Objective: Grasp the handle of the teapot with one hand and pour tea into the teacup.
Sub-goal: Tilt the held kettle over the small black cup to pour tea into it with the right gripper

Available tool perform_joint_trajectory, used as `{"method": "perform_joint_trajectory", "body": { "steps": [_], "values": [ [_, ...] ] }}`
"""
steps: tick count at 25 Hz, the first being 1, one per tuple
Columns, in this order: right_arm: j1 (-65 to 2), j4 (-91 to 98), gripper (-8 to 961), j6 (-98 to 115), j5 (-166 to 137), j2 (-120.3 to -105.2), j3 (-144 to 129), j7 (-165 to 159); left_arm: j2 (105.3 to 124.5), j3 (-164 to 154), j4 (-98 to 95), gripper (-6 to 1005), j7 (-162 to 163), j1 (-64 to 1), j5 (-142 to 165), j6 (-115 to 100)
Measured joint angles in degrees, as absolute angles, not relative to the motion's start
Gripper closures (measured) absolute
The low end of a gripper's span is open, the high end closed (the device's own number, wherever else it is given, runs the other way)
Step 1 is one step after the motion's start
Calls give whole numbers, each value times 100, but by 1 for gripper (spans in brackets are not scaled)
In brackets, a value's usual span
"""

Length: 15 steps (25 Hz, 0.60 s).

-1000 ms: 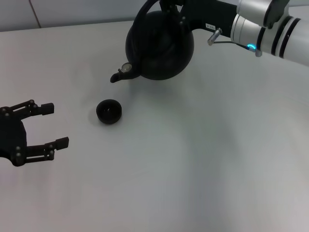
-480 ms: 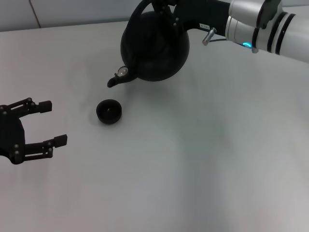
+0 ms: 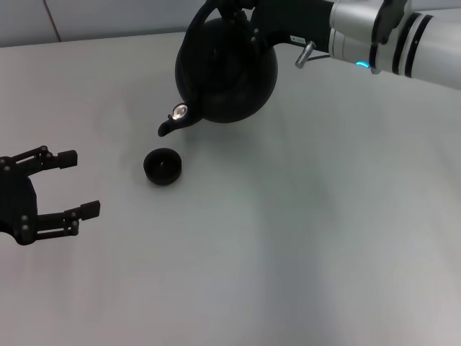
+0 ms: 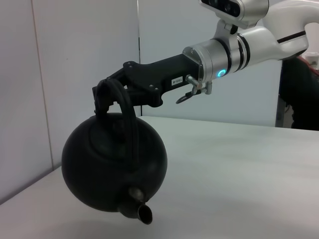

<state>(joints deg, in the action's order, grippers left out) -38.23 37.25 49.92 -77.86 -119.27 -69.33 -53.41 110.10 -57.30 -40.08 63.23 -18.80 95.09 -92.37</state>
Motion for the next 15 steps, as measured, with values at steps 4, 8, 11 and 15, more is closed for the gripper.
{"method": "perform_joint_trajectory", "body": {
  "steps": [4,8,11,15],
  "values": [
    [-3844,3806,832,4992,-7910,-11927,-6960,-5359,11001,-5722,-4008,137,6321,-1873,9509,-9237],
    [-3842,3924,833,4991,-7983,-11927,-7009,-5336,11000,-5689,-4008,137,6316,-1868,9510,-9234],
    [-3845,4004,833,4986,-8117,-11927,-7013,-5362,11003,-5679,-4008,137,6310,-1863,9510,-9229],
    [-3851,4104,833,4933,-8189,-11927,-7087,-5366,11004,-5678,-4008,137,6302,-1854,9511,-9228]
  ]
}}
